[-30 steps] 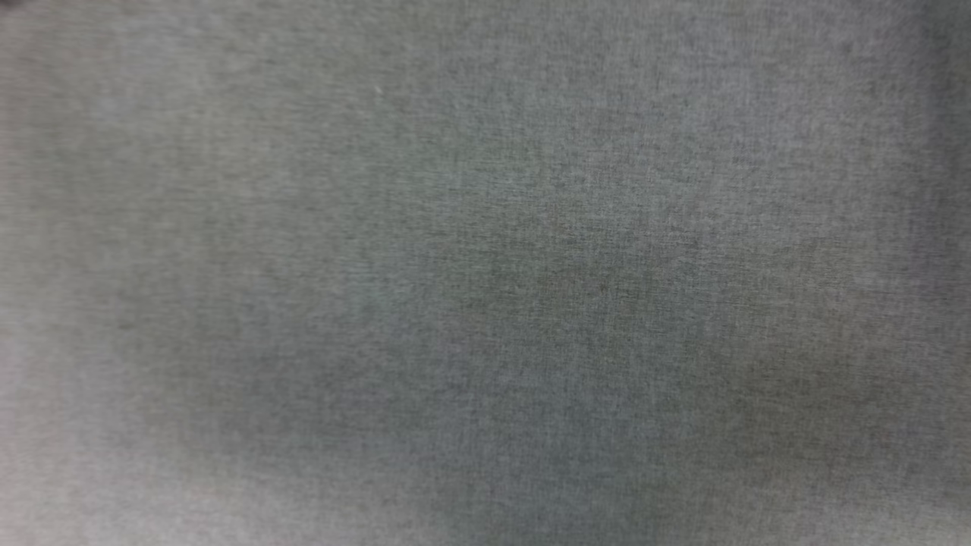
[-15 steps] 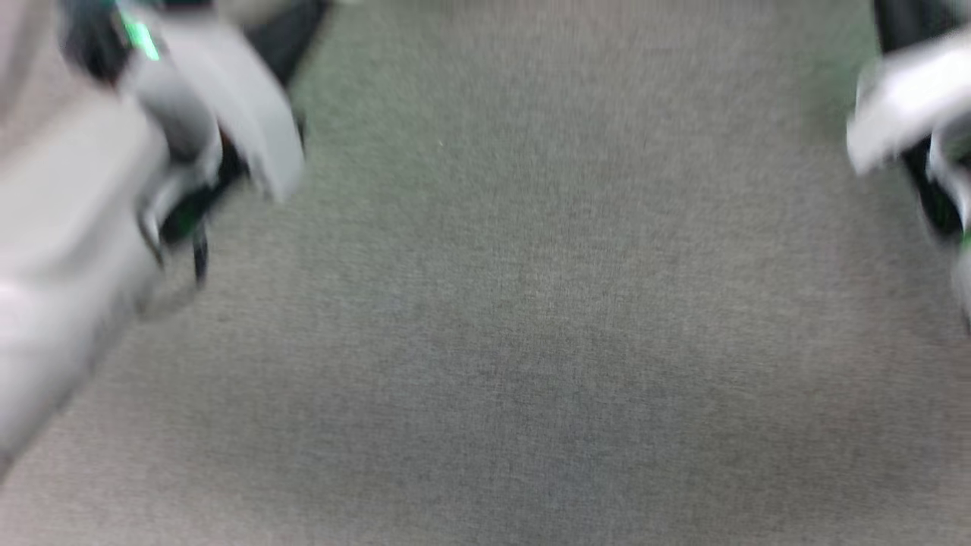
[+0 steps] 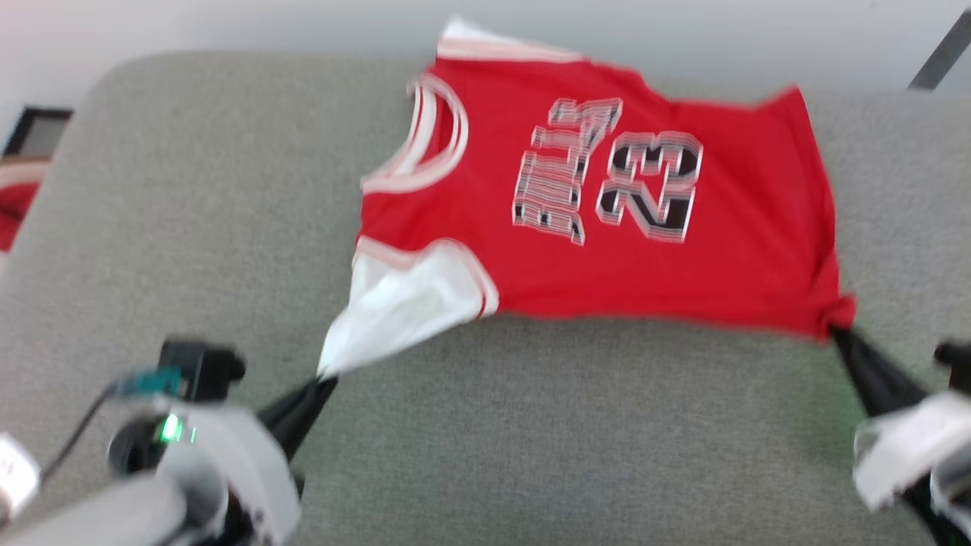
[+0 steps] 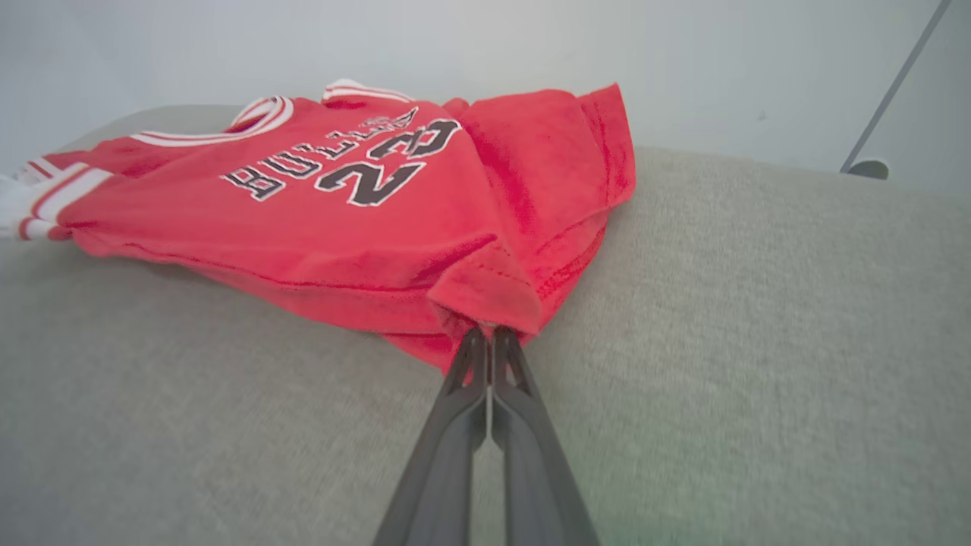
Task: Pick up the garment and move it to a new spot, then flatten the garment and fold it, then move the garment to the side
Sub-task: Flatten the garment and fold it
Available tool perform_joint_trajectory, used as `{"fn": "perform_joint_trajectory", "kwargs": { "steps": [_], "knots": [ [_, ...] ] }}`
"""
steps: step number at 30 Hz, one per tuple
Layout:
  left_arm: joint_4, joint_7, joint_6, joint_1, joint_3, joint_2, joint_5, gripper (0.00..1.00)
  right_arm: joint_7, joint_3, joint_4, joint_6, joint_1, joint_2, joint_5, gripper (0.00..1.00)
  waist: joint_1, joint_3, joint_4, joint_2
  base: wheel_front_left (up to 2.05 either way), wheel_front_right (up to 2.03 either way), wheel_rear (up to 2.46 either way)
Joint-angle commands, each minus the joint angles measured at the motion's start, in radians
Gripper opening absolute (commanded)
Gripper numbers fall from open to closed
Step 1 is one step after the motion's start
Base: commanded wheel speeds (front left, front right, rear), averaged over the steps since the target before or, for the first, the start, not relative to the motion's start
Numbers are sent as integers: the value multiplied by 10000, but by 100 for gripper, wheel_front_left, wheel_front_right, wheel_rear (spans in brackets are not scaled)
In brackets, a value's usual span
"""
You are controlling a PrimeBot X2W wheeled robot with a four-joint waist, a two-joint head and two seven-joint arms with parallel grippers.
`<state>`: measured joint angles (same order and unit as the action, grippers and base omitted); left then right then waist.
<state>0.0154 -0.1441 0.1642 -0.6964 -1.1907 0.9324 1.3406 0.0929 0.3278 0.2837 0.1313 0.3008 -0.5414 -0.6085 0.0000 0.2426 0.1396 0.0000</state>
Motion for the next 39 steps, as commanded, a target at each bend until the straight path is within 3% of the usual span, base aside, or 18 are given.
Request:
{"fn": "perform_joint_trajectory", "kwargs": {
  "steps": [1,5,13,20,26,34,39],
  "knots": [
    [391,-204,360,471,26,242,257,0,-154,-157,-373,-10,-576,29,93,0,0,-787,-109,0,0,0,0],
    [1709,-737,1400,1796,37,844,926,0,-639,-681,-1460,-10,-2073,132,367,0,0,-964,-277,0,0,0,0],
    [3514,-1097,2821,4012,-53,1066,2169,0,-1377,-1295,-2864,-10,-4356,200,621,0,0,-1124,-344,0,0,0,0],
    [4283,-1153,3456,4862,77,1067,2709,0,-1638,-1627,-3184,-10,-5214,91,570,0,0,-1137,-358,0,0,0,0],
    [4788,-1075,3885,5090,155,1485,2994,0,-1880,-1457,-3360,-10,-5350,-90,343,0,0,-1130,-443,0,0,0,0],
    [5637,-810,4474,3923,561,2649,1836,0,-2131,-1413,-3999,-10,-4950,-435,-386,0,0,-1003,-733,0,0,0,0],
    [5796,184,4375,2461,826,3262,625,0,-2528,-1608,-4341,-10,-4284,-441,-541,0,0,-865,-990,0,0,0,0]
  ]
}}
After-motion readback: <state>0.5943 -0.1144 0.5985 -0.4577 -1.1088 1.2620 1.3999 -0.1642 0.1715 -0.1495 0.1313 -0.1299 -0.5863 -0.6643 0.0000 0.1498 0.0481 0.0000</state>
